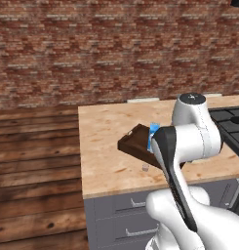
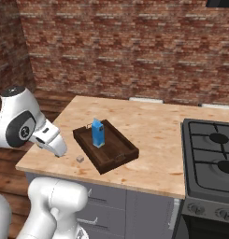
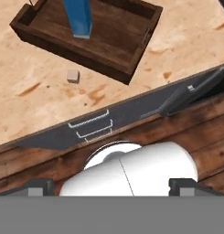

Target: Take out the milk from the fridge and place it on the tray on the counter. Then take the sugar cube near the tray and place it in the tray.

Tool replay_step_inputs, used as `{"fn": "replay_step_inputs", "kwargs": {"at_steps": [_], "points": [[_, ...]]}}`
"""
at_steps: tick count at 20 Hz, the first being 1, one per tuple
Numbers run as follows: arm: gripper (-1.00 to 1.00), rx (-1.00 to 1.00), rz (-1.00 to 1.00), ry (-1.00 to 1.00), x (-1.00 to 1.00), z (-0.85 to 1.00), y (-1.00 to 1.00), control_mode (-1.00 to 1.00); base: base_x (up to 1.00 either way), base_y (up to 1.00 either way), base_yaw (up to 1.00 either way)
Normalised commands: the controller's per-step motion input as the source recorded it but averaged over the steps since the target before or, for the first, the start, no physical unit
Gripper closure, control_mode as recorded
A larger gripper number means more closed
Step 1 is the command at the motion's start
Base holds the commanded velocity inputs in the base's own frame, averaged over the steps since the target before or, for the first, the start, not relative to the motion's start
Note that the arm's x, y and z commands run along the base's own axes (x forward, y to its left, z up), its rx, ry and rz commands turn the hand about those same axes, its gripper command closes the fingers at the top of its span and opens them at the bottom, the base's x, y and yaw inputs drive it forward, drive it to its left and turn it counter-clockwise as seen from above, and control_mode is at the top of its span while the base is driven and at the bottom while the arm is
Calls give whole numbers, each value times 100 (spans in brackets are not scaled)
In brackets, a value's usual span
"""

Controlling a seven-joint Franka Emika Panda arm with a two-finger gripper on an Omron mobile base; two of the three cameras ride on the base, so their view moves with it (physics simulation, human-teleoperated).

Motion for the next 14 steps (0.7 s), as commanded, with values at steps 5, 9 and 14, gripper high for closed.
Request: {"fn": "replay_step_inputs", "kwargs": {"at_steps": [5,9,14], "points": [[-100,0,0,11,22,-11,14,-100,0,0,0],[-100,0,-3,9,25,-9,12,-100,0,0,0],[-100,0,-5,5,27,-24,8,-100,0,0,0]]}}
